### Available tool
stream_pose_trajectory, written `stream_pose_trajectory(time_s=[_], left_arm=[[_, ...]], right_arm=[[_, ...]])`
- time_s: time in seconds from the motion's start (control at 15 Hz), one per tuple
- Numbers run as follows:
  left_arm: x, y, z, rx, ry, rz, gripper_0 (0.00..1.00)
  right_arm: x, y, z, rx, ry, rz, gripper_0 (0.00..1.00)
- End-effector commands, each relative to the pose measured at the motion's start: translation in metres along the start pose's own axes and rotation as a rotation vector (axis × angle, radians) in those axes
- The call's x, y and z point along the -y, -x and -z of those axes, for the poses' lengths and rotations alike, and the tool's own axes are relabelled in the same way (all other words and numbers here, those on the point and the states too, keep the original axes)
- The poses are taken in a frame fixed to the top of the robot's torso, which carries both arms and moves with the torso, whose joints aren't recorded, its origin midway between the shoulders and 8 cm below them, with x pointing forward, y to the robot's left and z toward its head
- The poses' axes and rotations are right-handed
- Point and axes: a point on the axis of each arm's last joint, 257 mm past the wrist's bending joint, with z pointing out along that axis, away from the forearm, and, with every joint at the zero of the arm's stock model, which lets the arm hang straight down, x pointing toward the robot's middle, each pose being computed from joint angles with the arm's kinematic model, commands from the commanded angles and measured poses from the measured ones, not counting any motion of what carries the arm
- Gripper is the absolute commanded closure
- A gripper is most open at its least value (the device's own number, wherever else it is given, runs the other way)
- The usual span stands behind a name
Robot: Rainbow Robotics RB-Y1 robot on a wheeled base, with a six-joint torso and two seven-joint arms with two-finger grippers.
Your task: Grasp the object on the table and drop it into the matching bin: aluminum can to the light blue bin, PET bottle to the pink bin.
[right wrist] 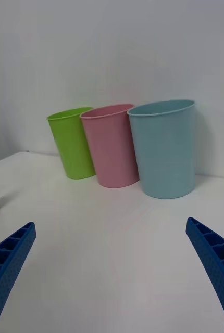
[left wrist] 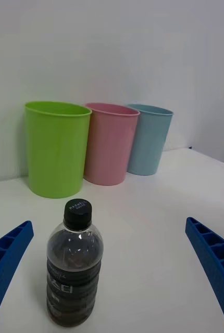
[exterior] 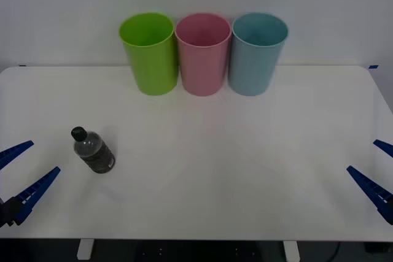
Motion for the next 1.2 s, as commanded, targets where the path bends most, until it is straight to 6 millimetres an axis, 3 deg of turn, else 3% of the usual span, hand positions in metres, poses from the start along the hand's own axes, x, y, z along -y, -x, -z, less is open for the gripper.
stream_pose_trajectory(time_s=[0.07,0.13,0.6,1.0,1.2], left_arm=[[0.0,0.0,0.0,0.0,0.0,0.0,0.0],[-0.003,-0.015,0.012,-0.024,0.031,0.033,0.0],[-0.017,-0.014,0.027,-0.066,0.067,0.025,0.0],[-0.031,-0.04,0.049,-0.125,0.162,0.045,0.0],[-0.038,-0.055,0.046,-0.181,0.175,-0.003,0.0]], right_arm=[[0.0,0.0,0.0,0.0,0.0,0.0,0.0],[0.0,0.0,0.0,0.0,0.0,0.0,0.0],[0.0,0.0,0.0,0.0,0.0,0.0,0.0],[0.0,0.0,0.0,0.0,0.0,0.0,0.0],[0.0,0.0,0.0,0.0,0.0,0.0,0.0]])
